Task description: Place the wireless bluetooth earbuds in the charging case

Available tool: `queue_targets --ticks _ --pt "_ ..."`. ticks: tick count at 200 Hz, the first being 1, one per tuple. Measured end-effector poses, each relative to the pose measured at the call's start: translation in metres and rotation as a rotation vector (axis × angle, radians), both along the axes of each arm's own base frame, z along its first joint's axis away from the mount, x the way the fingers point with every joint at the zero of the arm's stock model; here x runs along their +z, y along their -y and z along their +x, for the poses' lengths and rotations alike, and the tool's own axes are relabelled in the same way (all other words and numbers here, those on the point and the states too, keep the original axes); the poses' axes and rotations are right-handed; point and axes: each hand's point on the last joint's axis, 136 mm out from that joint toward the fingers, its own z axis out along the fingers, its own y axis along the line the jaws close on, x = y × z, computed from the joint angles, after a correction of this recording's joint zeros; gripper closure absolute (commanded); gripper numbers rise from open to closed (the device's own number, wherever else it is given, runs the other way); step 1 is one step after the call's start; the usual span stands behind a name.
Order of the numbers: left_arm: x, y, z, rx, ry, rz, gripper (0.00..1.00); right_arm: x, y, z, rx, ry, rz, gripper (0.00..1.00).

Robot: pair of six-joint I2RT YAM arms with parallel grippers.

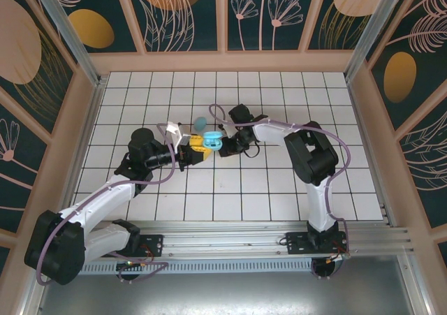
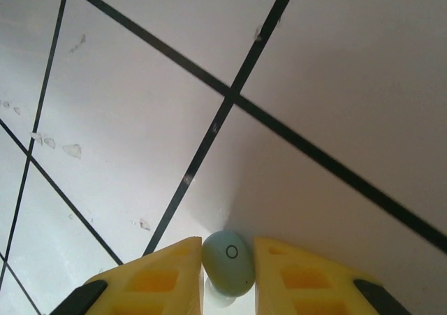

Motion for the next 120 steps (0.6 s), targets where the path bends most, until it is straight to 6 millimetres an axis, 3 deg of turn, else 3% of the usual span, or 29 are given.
queue_targets --ticks 21,43,93,120 --pt "0.000 0.000 0.001 0.003 0.000 0.000 1.00 0.007 0.010 -0.005 -0.039 -0.004 -0.015 0.79" --pt "0.000 0.000 0.001 0.003 -0.001 0.001 1.00 0.017 0.034 -0.007 -0.130 -0.003 -0.024 0.79" --pt "-0.007 0.001 0.003 0.003 -0.019 0.009 1.00 0.015 0.149 -0.003 -0.508 -0.013 -0.105 0.79" --pt "-0.013 0.002 0.005 0.002 -0.036 0.017 1.00 0.005 0.184 -0.009 -0.636 -0.028 -0.143 0.78"
